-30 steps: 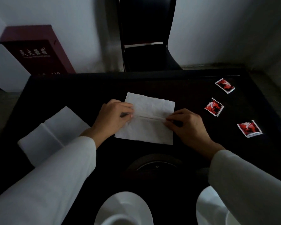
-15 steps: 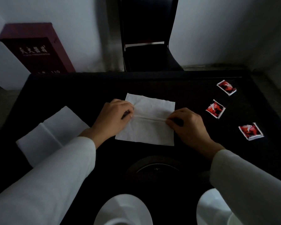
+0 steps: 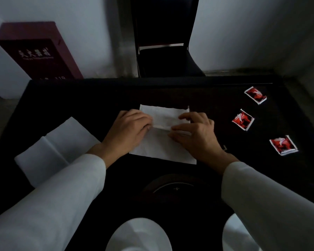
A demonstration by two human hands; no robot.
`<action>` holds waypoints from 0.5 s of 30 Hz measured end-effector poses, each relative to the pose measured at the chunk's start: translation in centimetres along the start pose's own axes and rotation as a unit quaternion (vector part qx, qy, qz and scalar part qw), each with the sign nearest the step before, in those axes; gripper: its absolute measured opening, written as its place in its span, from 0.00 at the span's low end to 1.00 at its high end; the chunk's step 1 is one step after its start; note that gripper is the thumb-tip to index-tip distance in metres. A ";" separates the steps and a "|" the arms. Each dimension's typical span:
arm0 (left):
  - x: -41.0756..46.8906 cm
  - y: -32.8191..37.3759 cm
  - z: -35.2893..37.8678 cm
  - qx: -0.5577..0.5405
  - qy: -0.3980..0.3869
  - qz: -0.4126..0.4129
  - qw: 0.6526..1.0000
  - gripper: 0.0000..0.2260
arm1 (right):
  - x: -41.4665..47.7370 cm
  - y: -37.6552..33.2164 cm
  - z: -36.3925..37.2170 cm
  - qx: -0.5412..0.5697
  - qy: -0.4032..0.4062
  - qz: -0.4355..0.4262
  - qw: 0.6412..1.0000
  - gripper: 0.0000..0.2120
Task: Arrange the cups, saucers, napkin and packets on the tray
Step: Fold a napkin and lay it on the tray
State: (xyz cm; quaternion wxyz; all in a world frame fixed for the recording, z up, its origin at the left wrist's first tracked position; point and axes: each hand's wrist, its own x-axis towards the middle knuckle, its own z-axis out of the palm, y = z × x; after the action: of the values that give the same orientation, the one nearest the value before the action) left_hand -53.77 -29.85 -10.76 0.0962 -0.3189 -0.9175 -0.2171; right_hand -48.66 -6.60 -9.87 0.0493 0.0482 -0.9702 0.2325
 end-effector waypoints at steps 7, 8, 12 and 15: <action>0.2 1.1 -1.6 0.007 0.003 0.033 0.999 0.05 | 0.2 -1.1 -0.5 0.001 -0.010 -0.030 0.999 0.17; 0.3 1.4 -2.0 0.003 0.000 0.037 0.999 0.05 | 0.3 -1.3 -0.6 0.007 -0.010 -0.031 0.999 0.15; 0.5 2.5 -4.1 0.000 -0.009 0.048 0.999 0.04 | 0.1 -2.4 -1.6 0.048 0.014 -0.043 0.998 0.08; 0.6 3.3 -5.8 -0.012 -0.010 0.044 0.999 0.05 | -0.4 -2.9 -3.2 0.078 0.029 -0.071 0.994 0.07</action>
State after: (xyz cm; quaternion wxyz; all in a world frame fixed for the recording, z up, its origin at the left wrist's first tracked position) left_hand -51.98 -29.90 -4.32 0.0923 -0.3623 -0.9009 -0.2203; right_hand -47.68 -7.74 -5.81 0.0895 0.1138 -0.9413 0.3051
